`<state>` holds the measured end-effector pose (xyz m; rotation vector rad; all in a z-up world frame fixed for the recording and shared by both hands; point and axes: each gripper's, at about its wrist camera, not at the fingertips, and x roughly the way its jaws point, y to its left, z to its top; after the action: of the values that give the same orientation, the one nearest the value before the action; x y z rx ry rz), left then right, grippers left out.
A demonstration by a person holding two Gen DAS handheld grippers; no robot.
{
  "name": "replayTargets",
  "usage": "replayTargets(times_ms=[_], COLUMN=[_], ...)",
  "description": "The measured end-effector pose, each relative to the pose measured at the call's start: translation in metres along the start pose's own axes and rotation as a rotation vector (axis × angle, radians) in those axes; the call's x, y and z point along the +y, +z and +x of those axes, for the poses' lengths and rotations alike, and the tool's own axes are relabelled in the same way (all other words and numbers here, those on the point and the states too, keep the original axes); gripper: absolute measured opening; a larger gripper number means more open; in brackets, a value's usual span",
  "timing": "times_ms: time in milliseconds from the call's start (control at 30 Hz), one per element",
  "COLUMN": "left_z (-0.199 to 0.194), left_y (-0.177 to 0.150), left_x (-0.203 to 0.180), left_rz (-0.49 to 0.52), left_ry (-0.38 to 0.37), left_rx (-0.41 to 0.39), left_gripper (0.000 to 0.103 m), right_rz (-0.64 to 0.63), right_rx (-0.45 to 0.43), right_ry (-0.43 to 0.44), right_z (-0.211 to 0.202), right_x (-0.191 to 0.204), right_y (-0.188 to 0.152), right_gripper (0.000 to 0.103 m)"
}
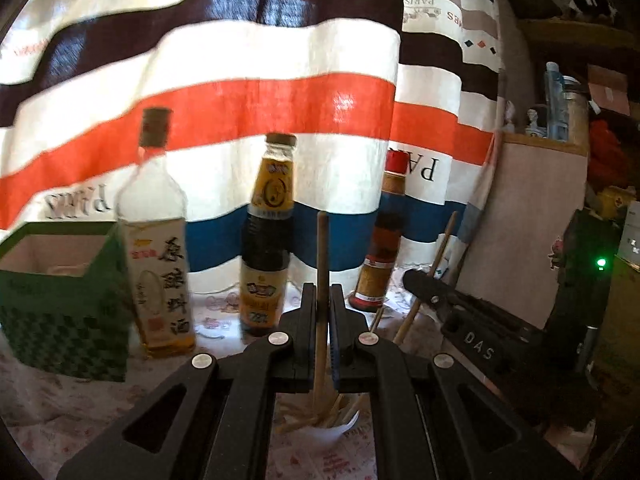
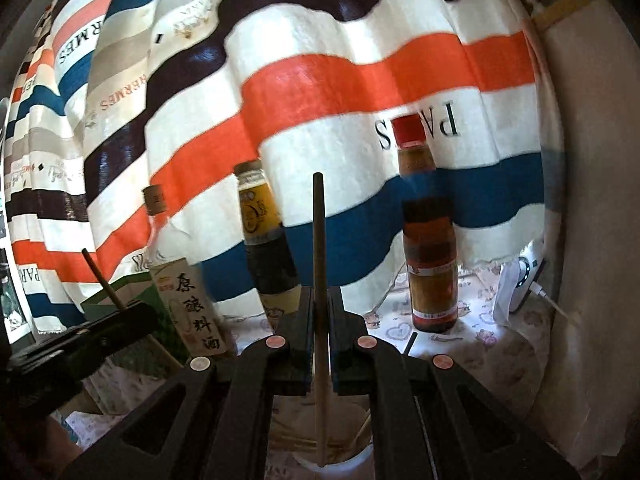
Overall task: Organize utensils
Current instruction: 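Carry both chopsticks over the white cup and lower them into it, then open both tools to release the chopsticks into the white cup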
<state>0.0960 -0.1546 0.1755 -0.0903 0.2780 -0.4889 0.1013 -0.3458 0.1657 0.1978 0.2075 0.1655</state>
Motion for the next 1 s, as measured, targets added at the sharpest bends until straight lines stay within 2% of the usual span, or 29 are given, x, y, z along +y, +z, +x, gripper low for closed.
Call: replayTargets(times_ms=[67,200,333,533,733,833,900,967,1000], left_z=[0.009,0.03,0.048,0.065,0.066,0.066,0.066,0.063,0.059], left_y=[-0.004,-0.018,-0.034,-0.052,-0.057,-0.058,-0.058,-0.058,-0.057], left_x=[0.004,0.006,0.006,0.01,0.007,0.007,0.008,0.01,0.012], left_rz=[0.006,0.003,-0.011,-0.022,0.008,0.009,0.016,0.012,0.008], left_ry=[0.015,0.01,0.007,0.005,0.015,0.02,0.023,0.034,0.042], left_rx=[-0.001,0.06,0.114,0.184,0.189,0.188,0.193,0.19,0.175], left_gripper=[0.005,0.005,0.005,0.006,0.006,0.007,0.014,0.034,0.049], right_rz=[0.005,-0.021,0.014,0.088,0.105,0.102,0.078,0.071,0.078], right_rx=[0.019,0.029,0.036,-0.044,-0.013,-0.002,0.029,0.075,0.092], right_ry=[-0.004,-0.03,-0.01,-0.023,-0.026,0.005,-0.005,0.012,0.025], right_z=[0.01,0.019,0.017,0.008,0.022,0.025,0.029,0.034,0.036], right_x=[-0.004,-0.01,-0.023,-0.037,-0.04,-0.038,-0.034,-0.031,-0.032], right_y=[-0.005,-0.014,-0.016,-0.018,-0.024,-0.025,-0.025,-0.028,-0.028], right_gripper=[0.007,0.008,0.008,0.008,0.008,0.008,0.008,0.008,0.008])
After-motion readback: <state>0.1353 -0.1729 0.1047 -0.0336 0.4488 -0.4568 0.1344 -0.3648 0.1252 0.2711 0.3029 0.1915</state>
